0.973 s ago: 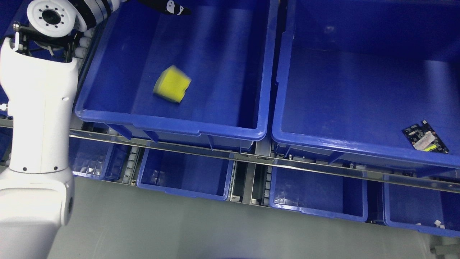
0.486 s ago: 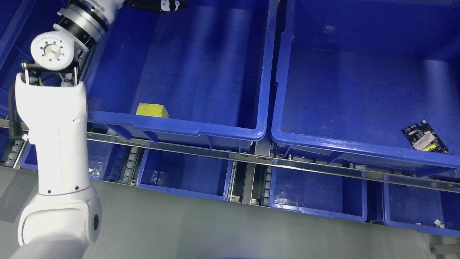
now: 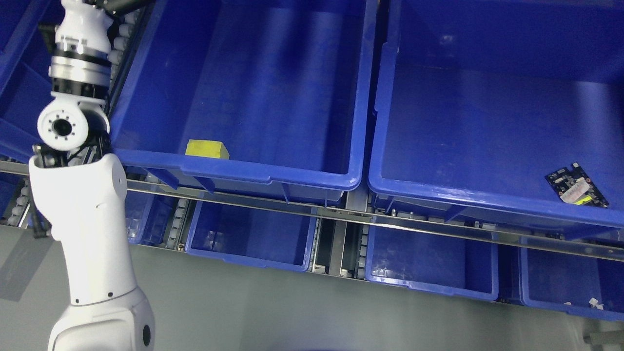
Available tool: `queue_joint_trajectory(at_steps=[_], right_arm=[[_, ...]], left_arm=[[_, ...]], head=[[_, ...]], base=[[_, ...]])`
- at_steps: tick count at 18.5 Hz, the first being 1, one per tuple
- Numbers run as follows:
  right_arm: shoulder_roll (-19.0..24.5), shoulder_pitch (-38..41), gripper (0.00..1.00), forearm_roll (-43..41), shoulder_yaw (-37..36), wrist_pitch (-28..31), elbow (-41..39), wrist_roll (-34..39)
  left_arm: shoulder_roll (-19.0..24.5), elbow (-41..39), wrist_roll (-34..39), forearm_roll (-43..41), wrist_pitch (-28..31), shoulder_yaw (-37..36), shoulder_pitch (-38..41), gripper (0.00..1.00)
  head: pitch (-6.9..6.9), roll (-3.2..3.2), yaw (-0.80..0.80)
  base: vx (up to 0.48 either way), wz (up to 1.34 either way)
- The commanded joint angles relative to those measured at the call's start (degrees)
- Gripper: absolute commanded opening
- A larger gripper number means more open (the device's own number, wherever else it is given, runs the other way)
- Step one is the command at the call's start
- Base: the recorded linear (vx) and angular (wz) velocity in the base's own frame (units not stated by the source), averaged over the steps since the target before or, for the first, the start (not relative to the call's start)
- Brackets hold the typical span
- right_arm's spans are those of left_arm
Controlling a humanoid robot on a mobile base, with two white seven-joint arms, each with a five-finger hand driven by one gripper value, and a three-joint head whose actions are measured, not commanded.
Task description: Move yellow foam block to right shelf middle
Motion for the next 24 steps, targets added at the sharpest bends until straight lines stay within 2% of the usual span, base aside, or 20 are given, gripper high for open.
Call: queue_joint_trajectory(at_steps=[1, 5, 7, 10, 12, 15, 20, 24], right_arm=[[-1.0, 0.1, 1.00, 0.2, 0.0, 0.0, -1.0, 0.0], [-1.0, 0.1, 1.00, 0.2, 0.0, 0.0, -1.0, 0.0], [-1.0, 0.1, 1.00, 0.2, 0.0, -0.1, -1.0, 0.0], [-1.0, 0.1, 1.00, 0.2, 0.0, -0.1, -1.0, 0.0], [-1.0, 0.1, 1.00, 0.2, 0.0, 0.0, -1.0, 0.0], [-1.0, 0.1, 1.00, 0.2, 0.0, 0.0, -1.0, 0.0], [-1.0, 0.1, 1.00, 0.2, 0.0, 0.0, -1.0, 0.0], [-1.0, 0.1, 1.00, 0.2, 0.0, 0.0, -1.0, 0.0]], left_arm=[[-1.5, -7.8, 1.0, 6.5, -4.8, 5.5, 8.8, 1.00], [-1.5, -9.0, 6.5, 8.7, -2.4, 6.7, 11.6, 1.00], [-1.5, -9.1, 6.3, 8.7, 1.5, 10.3, 11.6, 1.00], [-1.5, -9.1, 5.5, 8.8, 3.0, 13.7, 11.5, 1.00], [-1.5, -9.1, 3.5, 9.3, 6.2, 15.0, 11.5, 1.00], [-1.5, -9.1, 2.5, 13.1, 8.6, 17.1, 11.9, 1.00], [-1.5, -8.4, 0.7, 24.2, 9.5, 15.5, 17.5, 1.00], [-1.5, -6.8, 0.1, 25.2, 9.0, 12.0, 18.8, 1.00]], head=[[0.00, 0.00, 0.00], [0.00, 0.00, 0.00], [0.00, 0.00, 0.00], [0.00, 0.00, 0.00], [0.00, 0.00, 0.00], [0.00, 0.00, 0.00], [0.00, 0.00, 0.00], [0.00, 0.00, 0.00]], base=[[0.000, 0.00], [0.003, 0.03], [-0.026, 0.10], [-0.002, -0.02], [0.000, 0.00], [0.000, 0.00], [0.000, 0.00], [0.000, 0.00]])
